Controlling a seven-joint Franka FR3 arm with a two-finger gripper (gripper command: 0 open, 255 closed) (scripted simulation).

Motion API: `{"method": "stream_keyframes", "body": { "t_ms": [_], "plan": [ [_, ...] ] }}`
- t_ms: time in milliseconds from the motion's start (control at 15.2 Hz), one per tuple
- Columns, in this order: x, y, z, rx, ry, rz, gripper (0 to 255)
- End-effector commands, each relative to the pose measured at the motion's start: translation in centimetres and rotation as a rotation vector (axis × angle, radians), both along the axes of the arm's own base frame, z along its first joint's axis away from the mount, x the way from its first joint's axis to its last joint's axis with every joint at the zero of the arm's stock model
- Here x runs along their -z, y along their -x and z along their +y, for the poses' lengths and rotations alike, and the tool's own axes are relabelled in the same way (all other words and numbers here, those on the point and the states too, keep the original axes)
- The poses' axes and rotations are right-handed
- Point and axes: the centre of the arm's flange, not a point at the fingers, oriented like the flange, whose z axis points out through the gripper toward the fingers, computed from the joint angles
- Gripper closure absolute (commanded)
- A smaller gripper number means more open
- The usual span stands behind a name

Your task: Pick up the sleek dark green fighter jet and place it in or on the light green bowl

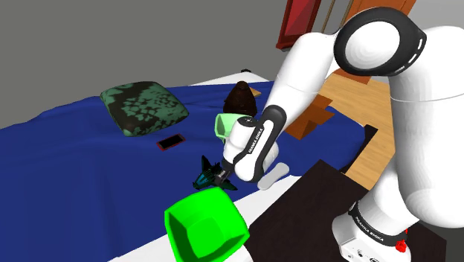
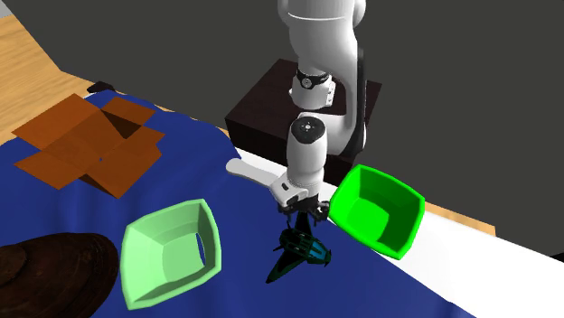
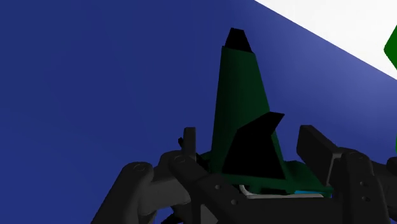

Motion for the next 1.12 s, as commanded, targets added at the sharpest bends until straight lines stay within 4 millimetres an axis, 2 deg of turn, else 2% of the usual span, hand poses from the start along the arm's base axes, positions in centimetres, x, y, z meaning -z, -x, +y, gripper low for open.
{"method": "stream_keyframes", "body": {
  "t_ms": [0, 198, 396, 1056],
  "plan": [
    [1.1, 1.2, 0.5, -0.013, 0.008, 0.041, 255],
    [0.8, 1.5, 0.1, -0.013, 0.007, 0.041, 255],
    [1.5, 0.8, -0.1, -0.013, 0.006, 0.041, 255],
    [-3.8, 0.8, -0.1, -0.013, 0.006, 0.041, 255]
  ]
}}
